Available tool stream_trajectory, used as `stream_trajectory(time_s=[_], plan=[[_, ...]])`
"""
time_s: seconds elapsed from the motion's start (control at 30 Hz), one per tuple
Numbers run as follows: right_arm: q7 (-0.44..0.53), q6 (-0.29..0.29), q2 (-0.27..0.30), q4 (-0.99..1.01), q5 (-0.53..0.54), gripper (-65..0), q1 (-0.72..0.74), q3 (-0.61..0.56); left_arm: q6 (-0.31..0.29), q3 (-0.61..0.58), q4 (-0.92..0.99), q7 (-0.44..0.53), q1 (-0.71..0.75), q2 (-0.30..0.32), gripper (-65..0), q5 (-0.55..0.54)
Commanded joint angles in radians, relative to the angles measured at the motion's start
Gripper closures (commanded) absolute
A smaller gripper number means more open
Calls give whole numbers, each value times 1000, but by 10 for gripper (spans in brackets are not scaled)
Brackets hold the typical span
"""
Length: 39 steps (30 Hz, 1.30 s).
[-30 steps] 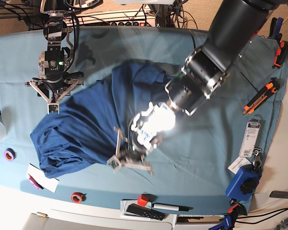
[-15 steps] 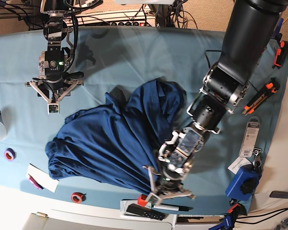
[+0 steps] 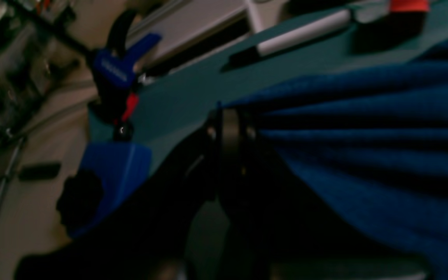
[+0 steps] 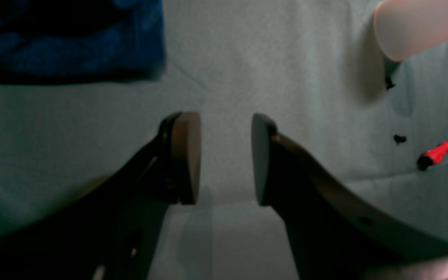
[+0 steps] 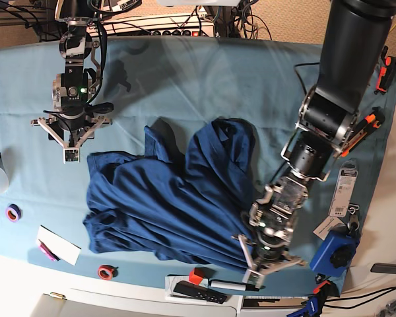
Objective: Layout the t-shirt on the table in an organized manner, then fold the t-shirt properly
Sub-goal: 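Grasp the shirt's middle with the left gripper and drag it across the table, then lower the right gripper onto the shirt's bunched end and grasp it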
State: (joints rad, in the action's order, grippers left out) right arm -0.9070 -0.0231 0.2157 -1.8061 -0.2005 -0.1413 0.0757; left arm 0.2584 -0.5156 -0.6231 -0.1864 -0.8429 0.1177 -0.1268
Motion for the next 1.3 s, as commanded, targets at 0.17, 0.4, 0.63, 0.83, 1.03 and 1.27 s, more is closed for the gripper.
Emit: stream_trajectory(time_s=[0.17, 0.4, 0.63, 0.83, 1.03, 1.27], plan=[[45, 5, 12, -17, -10, -219, 12, 5, -159, 111, -14, -5, -36, 5, -157, -16], [98, -4, 12, -17, -10, -255, 21, 5, -234, 115, -16, -13, -36, 4, -274, -16], [105, -29, 11, 96, 45, -288, 159, 5, -234, 115, -57, -35, -35, 1, -276, -18], [123, -41, -10, 380, 214, -288, 355, 79, -235, 115, -68, -30, -35, -1, -276, -47], [123, -175, -54, 524, 457, -288, 510, 221, -260, 115, -68, -30, -34, -4, -275, -61], [153, -224, -71, 709, 499, -288, 589, 249, -260, 115, -68, -19, -4, -4, -275, -61]])
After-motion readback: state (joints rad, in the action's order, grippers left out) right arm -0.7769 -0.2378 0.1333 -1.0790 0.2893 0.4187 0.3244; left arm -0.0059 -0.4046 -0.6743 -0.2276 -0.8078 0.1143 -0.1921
